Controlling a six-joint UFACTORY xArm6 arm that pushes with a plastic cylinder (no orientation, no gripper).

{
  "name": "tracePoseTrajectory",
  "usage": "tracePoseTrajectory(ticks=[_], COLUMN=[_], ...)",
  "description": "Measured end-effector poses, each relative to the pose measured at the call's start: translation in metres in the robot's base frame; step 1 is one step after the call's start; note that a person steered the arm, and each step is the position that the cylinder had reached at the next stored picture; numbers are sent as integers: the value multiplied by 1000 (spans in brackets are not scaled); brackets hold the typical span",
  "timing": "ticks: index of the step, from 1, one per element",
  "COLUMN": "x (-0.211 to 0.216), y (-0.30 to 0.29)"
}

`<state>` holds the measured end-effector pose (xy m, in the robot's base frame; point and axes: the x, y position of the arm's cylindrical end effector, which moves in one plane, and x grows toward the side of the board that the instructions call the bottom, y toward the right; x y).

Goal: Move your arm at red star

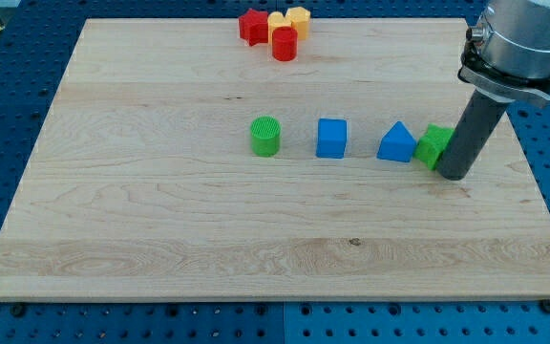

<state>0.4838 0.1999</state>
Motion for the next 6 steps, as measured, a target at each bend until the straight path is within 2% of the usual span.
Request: tracePoseTrajectory(ticks=[2, 3, 4, 5, 6], x=[-4, 20, 91, 99, 96], y=[0, 0, 1, -37, -118])
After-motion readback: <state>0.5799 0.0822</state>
